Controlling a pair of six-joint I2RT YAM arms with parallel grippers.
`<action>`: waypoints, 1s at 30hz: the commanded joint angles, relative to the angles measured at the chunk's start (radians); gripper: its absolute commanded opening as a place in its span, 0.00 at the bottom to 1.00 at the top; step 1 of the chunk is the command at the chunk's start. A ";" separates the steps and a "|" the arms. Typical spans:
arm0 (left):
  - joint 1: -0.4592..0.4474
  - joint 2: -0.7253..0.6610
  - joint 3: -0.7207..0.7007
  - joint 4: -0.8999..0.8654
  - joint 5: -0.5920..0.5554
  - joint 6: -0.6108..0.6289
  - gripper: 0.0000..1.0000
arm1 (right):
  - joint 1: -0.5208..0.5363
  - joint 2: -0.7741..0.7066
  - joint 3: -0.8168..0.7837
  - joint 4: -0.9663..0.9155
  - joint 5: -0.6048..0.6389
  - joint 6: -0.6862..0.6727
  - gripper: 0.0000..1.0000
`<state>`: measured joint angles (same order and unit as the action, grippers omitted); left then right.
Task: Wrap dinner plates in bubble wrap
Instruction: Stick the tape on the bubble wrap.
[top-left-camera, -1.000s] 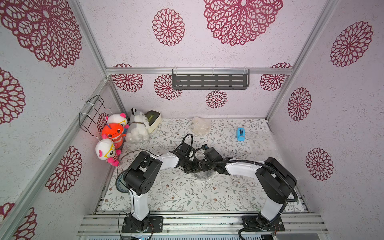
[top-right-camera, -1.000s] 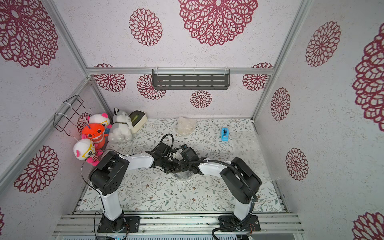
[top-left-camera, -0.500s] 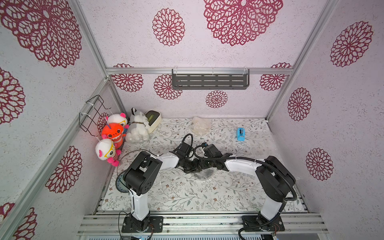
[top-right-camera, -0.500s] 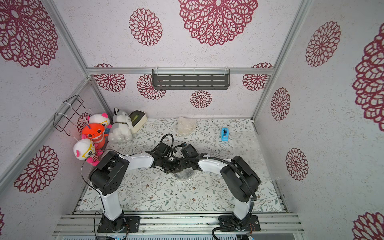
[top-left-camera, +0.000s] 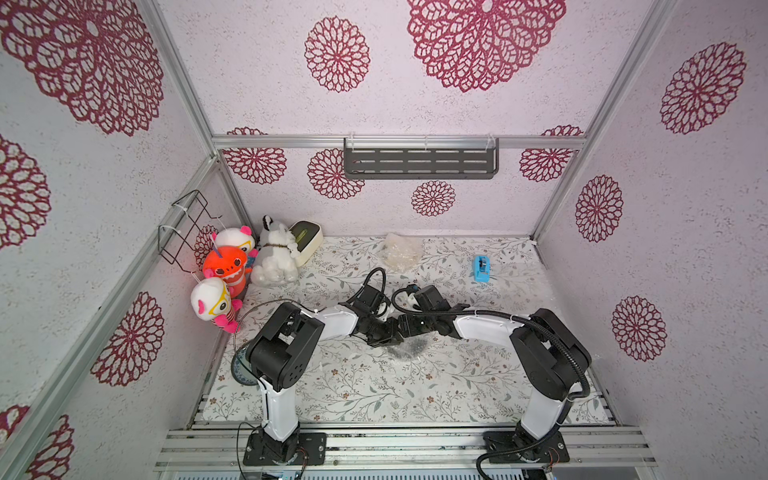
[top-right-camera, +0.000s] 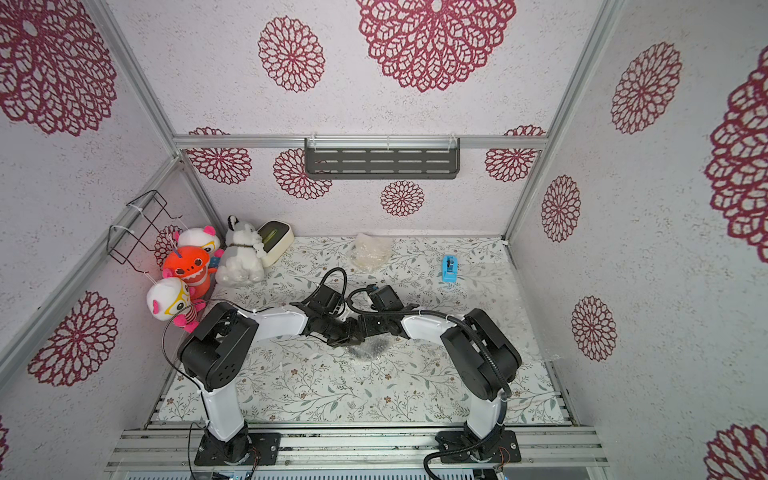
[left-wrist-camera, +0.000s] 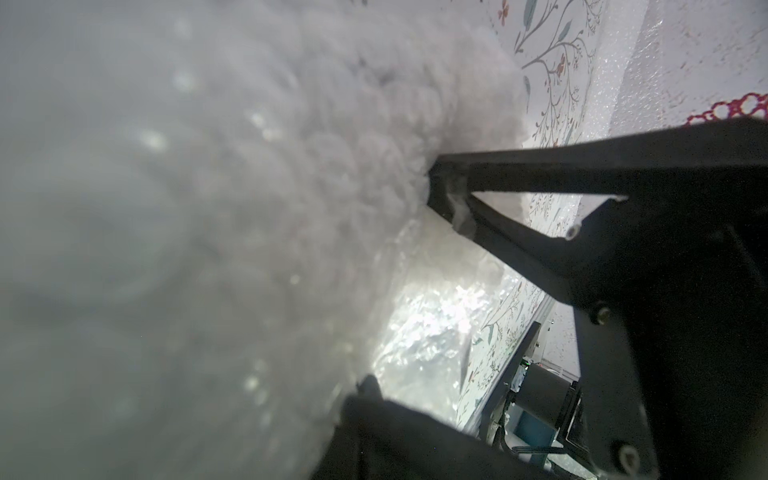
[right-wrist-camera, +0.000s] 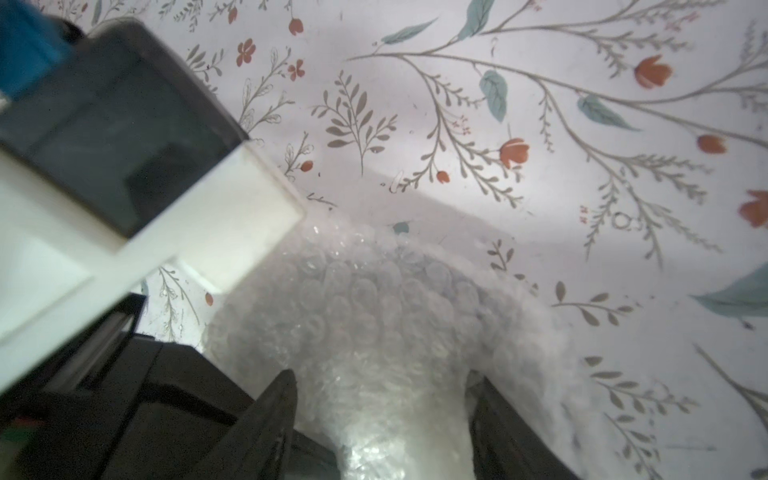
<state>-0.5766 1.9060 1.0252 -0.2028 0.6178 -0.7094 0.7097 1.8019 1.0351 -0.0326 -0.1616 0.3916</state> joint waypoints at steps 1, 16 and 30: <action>-0.011 0.005 -0.028 -0.011 0.007 0.011 0.00 | 0.020 0.043 0.022 -0.066 -0.026 -0.010 0.62; -0.018 -0.016 -0.038 0.004 0.011 0.015 0.00 | 0.027 -0.048 -0.028 -0.120 0.106 0.055 0.64; -0.032 -0.001 -0.010 -0.032 0.004 0.031 0.00 | 0.027 -0.094 0.043 -0.195 0.067 -0.095 0.69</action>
<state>-0.5987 1.8915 1.0073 -0.1955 0.6342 -0.6987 0.7322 1.7424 1.0386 -0.1722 -0.0837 0.3790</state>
